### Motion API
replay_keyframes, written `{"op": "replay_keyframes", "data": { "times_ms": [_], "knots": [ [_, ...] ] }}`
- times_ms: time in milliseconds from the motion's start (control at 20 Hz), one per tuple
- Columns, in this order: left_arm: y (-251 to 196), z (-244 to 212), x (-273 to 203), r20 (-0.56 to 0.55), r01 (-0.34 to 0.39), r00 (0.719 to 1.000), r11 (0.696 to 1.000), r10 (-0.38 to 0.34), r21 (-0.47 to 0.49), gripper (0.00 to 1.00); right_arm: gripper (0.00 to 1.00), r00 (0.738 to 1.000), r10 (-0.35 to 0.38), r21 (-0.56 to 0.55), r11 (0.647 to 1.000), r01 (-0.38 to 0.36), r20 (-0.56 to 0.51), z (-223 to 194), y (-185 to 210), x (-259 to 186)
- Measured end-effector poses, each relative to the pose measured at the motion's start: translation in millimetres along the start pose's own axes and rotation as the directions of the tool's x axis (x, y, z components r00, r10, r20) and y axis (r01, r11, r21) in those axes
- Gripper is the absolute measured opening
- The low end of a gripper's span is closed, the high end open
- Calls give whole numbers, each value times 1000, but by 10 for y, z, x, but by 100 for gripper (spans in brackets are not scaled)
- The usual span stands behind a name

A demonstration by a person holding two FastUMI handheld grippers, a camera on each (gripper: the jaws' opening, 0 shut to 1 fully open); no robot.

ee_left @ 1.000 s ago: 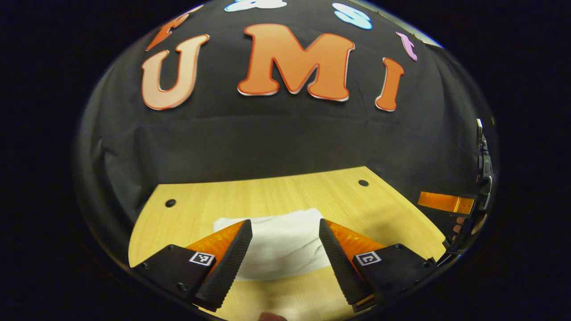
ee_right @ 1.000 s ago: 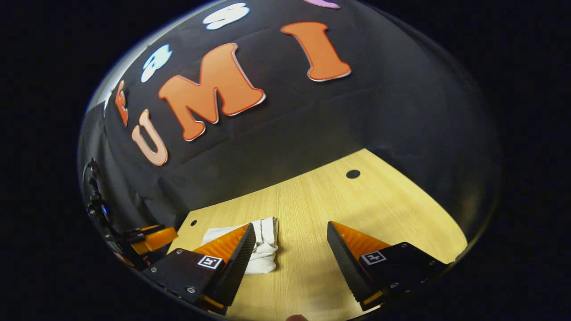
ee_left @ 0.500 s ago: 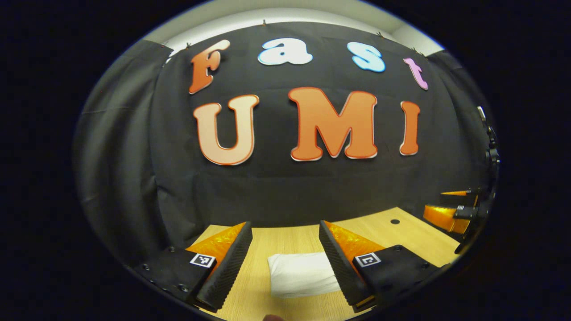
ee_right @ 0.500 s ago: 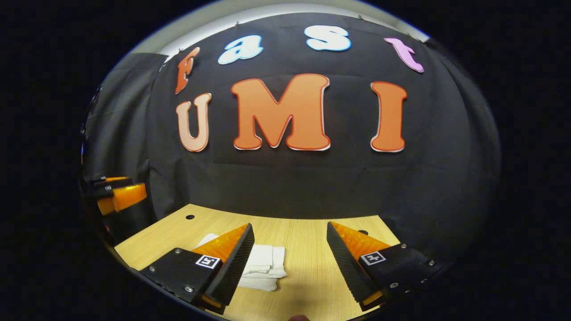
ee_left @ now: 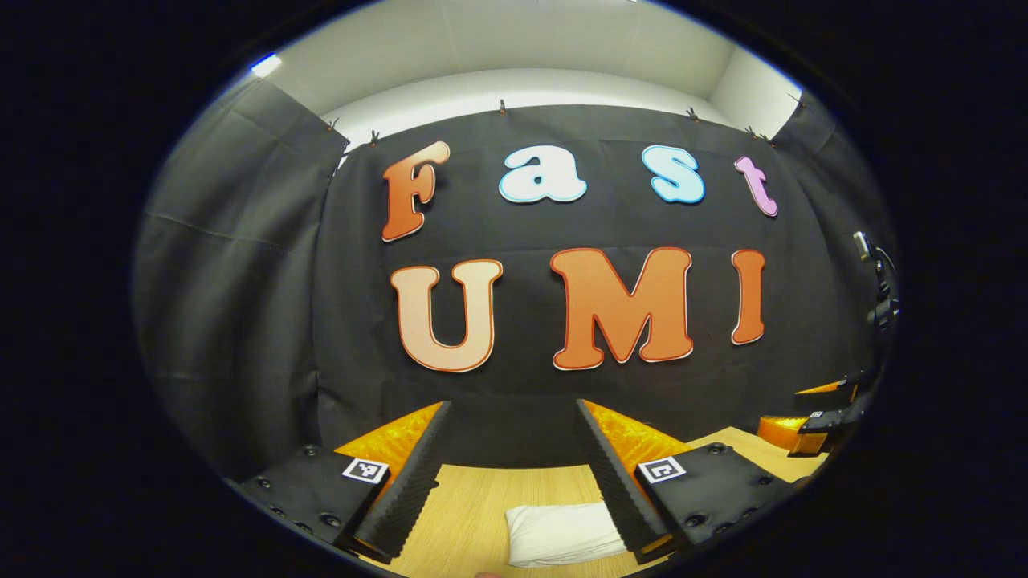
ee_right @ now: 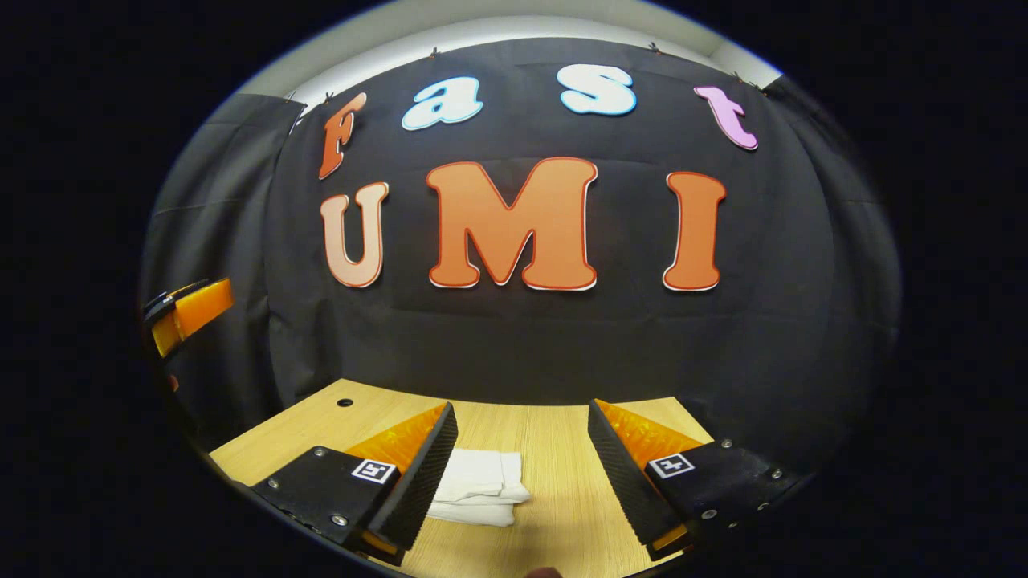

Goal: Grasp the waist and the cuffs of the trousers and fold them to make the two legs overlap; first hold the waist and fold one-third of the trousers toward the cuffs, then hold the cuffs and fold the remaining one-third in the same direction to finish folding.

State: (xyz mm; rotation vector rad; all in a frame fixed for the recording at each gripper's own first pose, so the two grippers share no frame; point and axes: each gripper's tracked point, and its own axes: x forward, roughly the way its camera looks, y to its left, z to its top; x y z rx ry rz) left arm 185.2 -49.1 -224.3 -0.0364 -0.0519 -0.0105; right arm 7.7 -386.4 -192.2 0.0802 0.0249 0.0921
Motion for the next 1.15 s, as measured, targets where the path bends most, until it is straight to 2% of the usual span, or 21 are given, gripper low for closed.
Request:
{"op": "replay_keyframes", "data": {
  "times_ms": [400, 500, 600, 750, 1150],
  "knots": [
    [-12, 18, -79, 11, 21, 1000, 1000, -21, -10, 96, 98, 992, -15, -45, 999, 21, 124, 293, 132, -232],
    [25, 1, -91, 8, 24, 1000, 999, -24, -32, 99, 98, 992, -18, -49, 999, 24, 127, 295, 177, -304],
    [96, 3, -81, 5, 18, 1000, 999, -18, -40, 96, 98, 991, -22, -58, 998, 30, 132, 302, 222, -377],
    [114, -52, -121, -11, 25, 1000, 999, -26, -48, 97, 98, 993, -24, -63, 997, 31, 113, 219, 288, -511],
    [188, -84, -250, -63, 45, 997, 998, -47, -32, 96, 98, 995, -32, -75, 996, 38, 89, 135, 452, -721]
  ]
}}
